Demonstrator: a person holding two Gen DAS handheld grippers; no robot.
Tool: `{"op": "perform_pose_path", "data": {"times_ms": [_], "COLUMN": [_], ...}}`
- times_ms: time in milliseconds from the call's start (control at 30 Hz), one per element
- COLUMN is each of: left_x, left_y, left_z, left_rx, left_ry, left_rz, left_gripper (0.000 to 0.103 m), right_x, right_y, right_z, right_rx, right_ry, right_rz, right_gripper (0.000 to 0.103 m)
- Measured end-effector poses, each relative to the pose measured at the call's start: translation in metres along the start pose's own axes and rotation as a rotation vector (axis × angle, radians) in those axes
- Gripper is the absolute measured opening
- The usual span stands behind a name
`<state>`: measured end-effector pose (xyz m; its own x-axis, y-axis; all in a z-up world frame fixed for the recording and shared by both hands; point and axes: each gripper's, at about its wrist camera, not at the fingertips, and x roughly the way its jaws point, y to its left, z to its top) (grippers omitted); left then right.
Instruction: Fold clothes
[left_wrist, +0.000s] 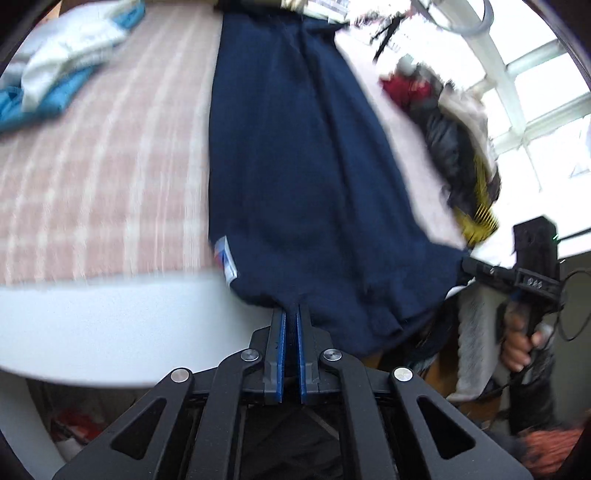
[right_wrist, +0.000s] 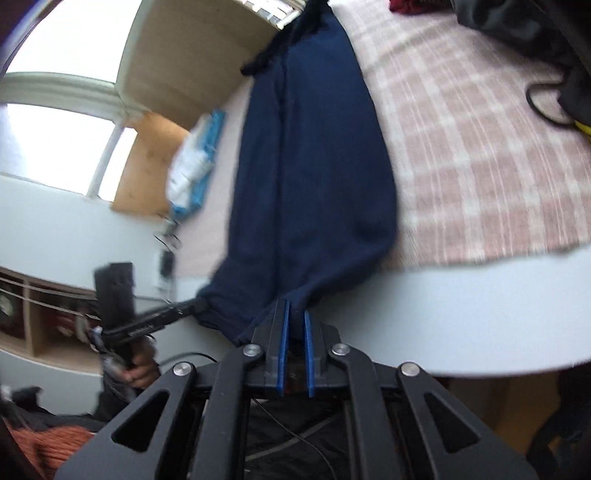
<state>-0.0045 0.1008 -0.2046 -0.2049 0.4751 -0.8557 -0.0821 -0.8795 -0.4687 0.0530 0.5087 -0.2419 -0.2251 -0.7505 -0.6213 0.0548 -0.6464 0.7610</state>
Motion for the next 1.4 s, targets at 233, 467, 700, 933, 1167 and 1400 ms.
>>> {"op": "perform_pose_path", "data": {"times_ms": [233, 467, 700, 933, 1167, 1400], "left_x": [-0.026, 0.044, 0.084, 0.049, 0.051, 0.097], "left_y": [0.005, 0.040, 0.056, 0.060, 0.033, 0.034], "left_z": [0.100, 0.182, 0.209, 0.209, 0.190, 0.234], "left_rx": [0.010, -0.045, -0.123, -0.111, 0.119, 0.128], "left_ry": [-0.157, -0.124, -0.031, -0.099, -0.072, -0.066], "left_rz": [0.028, 0.121, 0.098, 0.098, 0.133, 0.155], "left_gripper": [0.005, 0.005, 0.007, 0.029, 0.029, 0.026], "right_x": [-0.005, 0.057, 0.092, 0.031, 0.053, 0.124], "right_y": [0.019, 0.006, -0.025, -0.022, 0.018, 0.016], "right_z": [0.108, 0.199, 0.235, 0.219, 0.201, 0.215], "right_rx": [-0.051, 0.002, 0.049, -0.031, -0.283, -0.306], "right_ry": [-0.077, -0.020, 0.106, 0.003, 0.067, 0.135], "right_rz": [0.027, -0.057, -0.131, -0.179, -0.198, -0.240], "right_gripper": [0.008, 0.008, 0.016, 0.037, 0.030, 0.030]}}
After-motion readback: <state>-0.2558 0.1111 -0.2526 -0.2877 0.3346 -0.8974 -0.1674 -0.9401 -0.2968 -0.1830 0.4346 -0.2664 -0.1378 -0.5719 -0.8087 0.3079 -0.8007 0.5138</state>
